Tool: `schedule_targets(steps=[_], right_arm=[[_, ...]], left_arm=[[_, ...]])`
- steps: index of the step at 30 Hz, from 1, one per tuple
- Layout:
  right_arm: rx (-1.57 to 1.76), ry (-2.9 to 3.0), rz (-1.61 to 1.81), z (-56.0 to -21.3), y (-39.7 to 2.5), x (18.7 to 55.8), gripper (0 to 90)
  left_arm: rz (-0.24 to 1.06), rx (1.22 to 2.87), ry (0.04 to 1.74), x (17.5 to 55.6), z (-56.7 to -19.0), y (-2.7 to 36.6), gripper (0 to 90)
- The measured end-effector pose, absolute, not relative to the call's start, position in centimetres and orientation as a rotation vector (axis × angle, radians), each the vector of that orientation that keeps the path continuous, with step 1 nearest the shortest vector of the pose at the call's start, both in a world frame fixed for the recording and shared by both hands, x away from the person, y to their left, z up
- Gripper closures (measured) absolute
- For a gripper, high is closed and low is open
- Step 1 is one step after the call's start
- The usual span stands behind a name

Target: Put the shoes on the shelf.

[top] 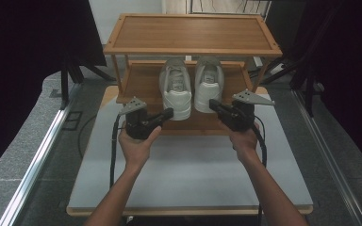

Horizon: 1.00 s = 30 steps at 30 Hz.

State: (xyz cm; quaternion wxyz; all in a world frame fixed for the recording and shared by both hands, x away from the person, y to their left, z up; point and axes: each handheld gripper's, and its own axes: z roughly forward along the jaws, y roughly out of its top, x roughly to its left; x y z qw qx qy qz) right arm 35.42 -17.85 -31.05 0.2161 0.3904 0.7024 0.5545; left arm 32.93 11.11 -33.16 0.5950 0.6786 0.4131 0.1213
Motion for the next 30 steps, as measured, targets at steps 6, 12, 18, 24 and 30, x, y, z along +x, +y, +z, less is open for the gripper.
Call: schedule_targets(steps=[6,12,18,24,30], right_arm=[[1.095,1.961,1.528,-31.1,-18.2,35.5,89.2],[1.095,1.977,1.529,-31.1,-18.4,35.6,88.8],[1.086,1.985,1.525,-31.1,-18.4,35.6,88.5],[1.075,2.002,1.504,-31.1,-18.5,35.7,88.5],[1.082,2.012,1.509,-31.3,-18.5,35.8,88.5]], left_arm=[[0.295,1.583,0.970,33.7,-33.1,10.7,89.8],[0.289,1.592,0.973,34.4,-33.0,10.4,89.9],[0.297,1.600,0.979,34.9,-32.8,10.1,90.0],[0.289,1.611,0.975,35.6,-32.7,10.0,90.0],[0.290,1.609,0.972,35.7,-32.8,10.1,90.0]])
